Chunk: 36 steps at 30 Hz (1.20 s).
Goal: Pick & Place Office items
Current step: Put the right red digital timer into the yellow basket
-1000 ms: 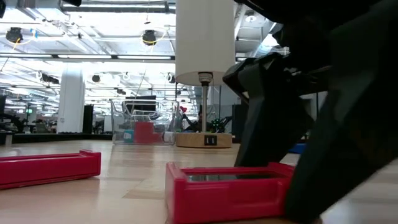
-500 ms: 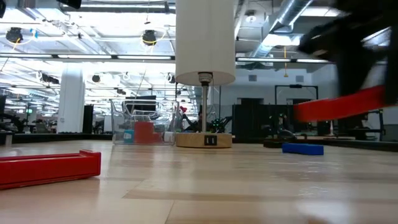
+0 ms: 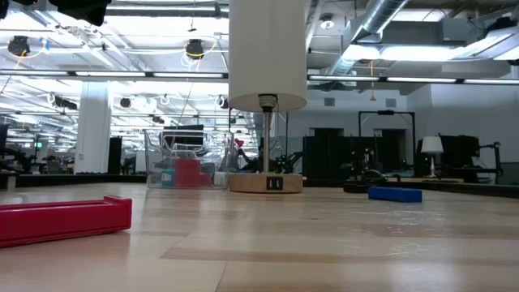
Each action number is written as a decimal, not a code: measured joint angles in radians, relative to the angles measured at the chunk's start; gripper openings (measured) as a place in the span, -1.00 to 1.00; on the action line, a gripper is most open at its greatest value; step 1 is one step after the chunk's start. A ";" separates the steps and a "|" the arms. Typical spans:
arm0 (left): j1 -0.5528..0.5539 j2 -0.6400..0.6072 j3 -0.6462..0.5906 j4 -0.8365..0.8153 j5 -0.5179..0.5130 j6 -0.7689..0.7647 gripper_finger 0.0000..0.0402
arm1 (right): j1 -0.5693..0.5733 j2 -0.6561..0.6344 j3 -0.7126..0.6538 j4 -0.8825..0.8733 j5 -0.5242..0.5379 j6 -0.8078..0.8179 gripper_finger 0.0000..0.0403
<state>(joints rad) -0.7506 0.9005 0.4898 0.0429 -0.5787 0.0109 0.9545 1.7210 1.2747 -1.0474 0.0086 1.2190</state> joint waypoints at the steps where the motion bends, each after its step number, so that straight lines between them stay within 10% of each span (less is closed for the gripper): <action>1: 0.000 0.000 0.000 0.003 0.000 0.001 -0.09 | 0.010 0.000 0.002 -0.011 -0.020 0.031 -0.30; 16: -0.016 0.006 0.000 0.015 0.004 0.006 -0.09 | 0.052 0.005 0.162 -0.343 -0.414 0.214 -0.30; 36: -0.029 0.019 0.000 0.027 0.007 0.000 -0.09 | 0.084 0.157 0.161 -0.356 -0.411 0.096 0.08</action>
<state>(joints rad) -0.7795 0.9199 0.4896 0.0700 -0.5720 0.0105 1.0382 1.8782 1.4357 -1.4035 -0.4029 1.3149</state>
